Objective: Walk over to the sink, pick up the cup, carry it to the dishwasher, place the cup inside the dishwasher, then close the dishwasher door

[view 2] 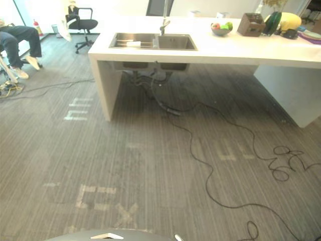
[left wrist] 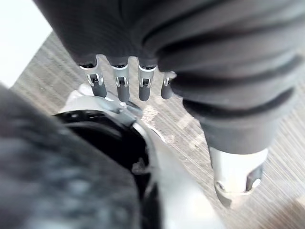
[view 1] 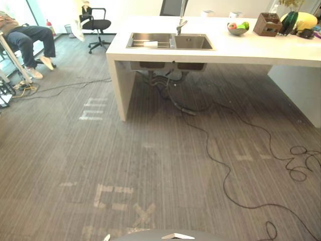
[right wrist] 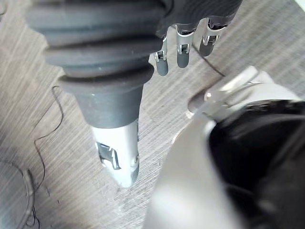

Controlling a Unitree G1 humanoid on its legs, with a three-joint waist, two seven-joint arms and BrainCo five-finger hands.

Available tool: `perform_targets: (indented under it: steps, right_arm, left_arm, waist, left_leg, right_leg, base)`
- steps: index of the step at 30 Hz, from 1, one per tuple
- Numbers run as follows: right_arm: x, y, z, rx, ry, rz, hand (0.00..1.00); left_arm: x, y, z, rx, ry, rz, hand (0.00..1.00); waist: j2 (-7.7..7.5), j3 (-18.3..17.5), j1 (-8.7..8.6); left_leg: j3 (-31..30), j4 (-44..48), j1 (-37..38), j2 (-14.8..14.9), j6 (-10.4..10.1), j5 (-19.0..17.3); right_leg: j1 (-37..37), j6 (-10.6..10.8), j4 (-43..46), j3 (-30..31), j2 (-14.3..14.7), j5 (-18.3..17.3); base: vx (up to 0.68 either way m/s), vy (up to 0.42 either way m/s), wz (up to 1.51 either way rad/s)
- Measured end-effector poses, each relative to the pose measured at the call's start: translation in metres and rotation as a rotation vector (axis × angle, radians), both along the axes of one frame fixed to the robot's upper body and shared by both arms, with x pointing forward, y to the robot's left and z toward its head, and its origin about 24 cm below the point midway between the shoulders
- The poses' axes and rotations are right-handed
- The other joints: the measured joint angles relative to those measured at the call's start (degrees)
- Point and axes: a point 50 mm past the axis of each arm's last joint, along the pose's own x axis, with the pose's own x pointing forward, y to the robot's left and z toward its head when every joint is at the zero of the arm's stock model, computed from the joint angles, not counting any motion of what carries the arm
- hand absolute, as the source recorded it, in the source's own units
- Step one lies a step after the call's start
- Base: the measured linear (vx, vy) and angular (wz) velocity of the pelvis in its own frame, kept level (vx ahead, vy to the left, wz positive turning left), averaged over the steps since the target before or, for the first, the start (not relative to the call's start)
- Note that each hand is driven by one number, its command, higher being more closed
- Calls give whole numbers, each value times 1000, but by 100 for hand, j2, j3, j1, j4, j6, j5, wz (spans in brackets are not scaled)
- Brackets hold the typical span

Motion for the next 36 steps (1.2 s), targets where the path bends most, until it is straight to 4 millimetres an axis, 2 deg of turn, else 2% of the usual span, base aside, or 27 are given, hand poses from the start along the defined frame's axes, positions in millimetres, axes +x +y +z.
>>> perform_targets:
  steps: [2, 6, 13, 21, 36]
  right_arm:
    - [12, -2, 2, -63, 1, 184, 0]
    - [25, -3, 4, -118, 17, 336, 0]
    - [30, 0, 3, -126, 40, 374, 0]
    - [36, 5, 3, -160, 26, 459, 0]
    - [43, 5, 4, -229, 9, 497, 0]
  left_arm:
    - [9, 4, 0, 92, -38, -105, 0]
    - [17, 6, 1, 181, -64, -233, 0]
    - [21, 10, 2, 240, -64, -310, 0]
    - [21, 15, 3, 320, -47, -312, 0]
    - [22, 16, 3, 349, -37, -304, 0]
  waist:
    - [2, 2, 23]
    - [-1, 7, 15]
    - [-60, 56, -18]
    - [-148, 110, -18]
    - [-129, 236, -16]
  left_leg:
    - [-17, -2, -1, -2, 0, 1]
    - [-18, -6, 0, -7, 22, 17]
    - [-109, -10, -12, -68, 24, 16]
    - [-134, -10, -3, -122, 82, 5]
    - [-154, -13, 138, -167, 100, -8]
  right_leg:
    - [14, -2, -9, -41, 0, 1]
    - [15, -6, -15, -47, -1, 7]
    - [51, 46, -78, -143, -71, -9]
    - [137, 82, -150, -197, -117, 34]
    - [294, 109, -149, -230, -159, 22]
  base:
    - [-32, -16, 8]
    - [-55, -16, 0]
    - [-46, -2, 6]
    - [-4, 2, 3]
    - [-18, -12, 1]
